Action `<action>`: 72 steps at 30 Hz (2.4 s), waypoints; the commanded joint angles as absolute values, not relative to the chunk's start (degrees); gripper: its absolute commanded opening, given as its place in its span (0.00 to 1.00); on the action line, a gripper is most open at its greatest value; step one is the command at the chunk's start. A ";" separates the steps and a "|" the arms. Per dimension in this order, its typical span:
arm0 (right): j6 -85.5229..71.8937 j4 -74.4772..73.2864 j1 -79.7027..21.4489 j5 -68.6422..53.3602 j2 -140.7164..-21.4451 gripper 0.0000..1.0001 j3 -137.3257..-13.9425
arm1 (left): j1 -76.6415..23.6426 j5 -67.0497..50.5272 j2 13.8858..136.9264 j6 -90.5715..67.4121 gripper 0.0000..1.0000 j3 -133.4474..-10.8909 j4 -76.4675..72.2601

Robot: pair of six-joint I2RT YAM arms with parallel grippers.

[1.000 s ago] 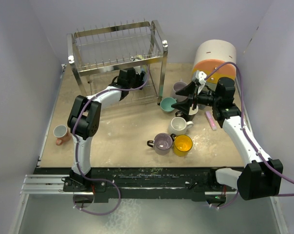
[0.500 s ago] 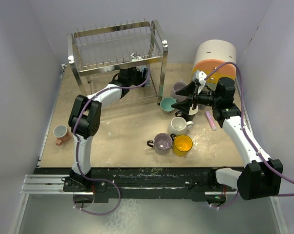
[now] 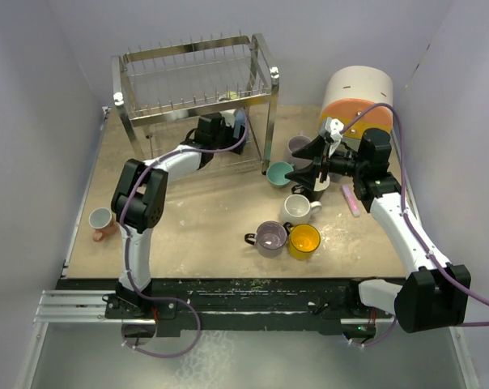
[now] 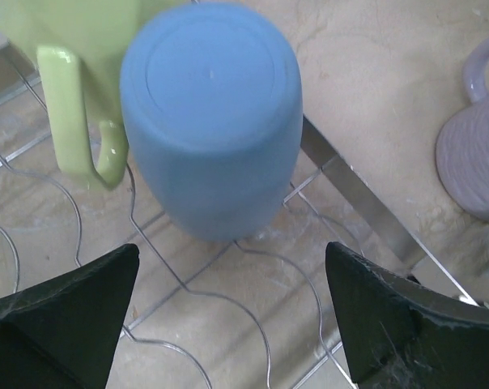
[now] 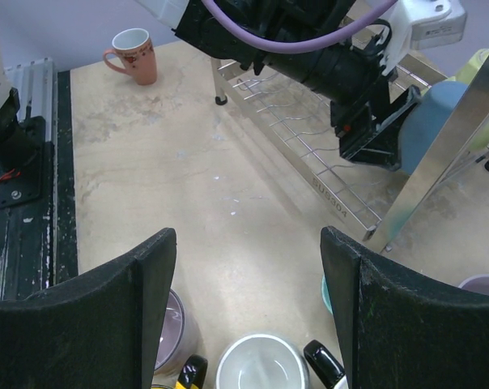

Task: Load the cups into the dish rack
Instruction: Adjust the cup in the dish rack, then pick up the cup at the center of the board.

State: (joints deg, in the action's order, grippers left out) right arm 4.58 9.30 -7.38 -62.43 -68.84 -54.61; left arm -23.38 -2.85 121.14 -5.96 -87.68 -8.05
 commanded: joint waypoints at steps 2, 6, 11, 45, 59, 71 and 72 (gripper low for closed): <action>5.78 10.64 -7.12 -62.41 -67.24 0.75 -54.67 | -23.03 -6.15 114.26 -6.39 0.99 -83.14 -11.94; 5.90 10.50 -7.12 -62.40 -67.30 0.75 -54.71 | -23.04 -7.77 111.76 -5.54 0.99 -78.34 -14.29; 6.23 10.37 -7.10 -62.10 -67.32 0.75 -54.77 | -23.27 -9.38 107.52 -3.79 1.00 -71.36 -19.39; 16.45 4.25 -7.09 -64.79 -67.92 0.75 -55.94 | -28.85 -11.67 60.80 -23.26 0.91 -30.16 -20.70; 58.98 -32.67 -9.21 -66.90 -69.90 0.78 -68.24 | -28.81 -14.92 47.86 -39.39 0.91 -26.00 -11.61; 92.51 -51.32 -20.23 -63.16 -76.15 0.96 -68.85 | -28.70 -19.69 52.95 -54.15 0.99 -15.42 -34.21; 88.73 -47.90 -21.63 -61.09 -75.81 0.97 -67.97 | -28.66 -19.72 52.84 -54.18 0.99 -15.24 -34.27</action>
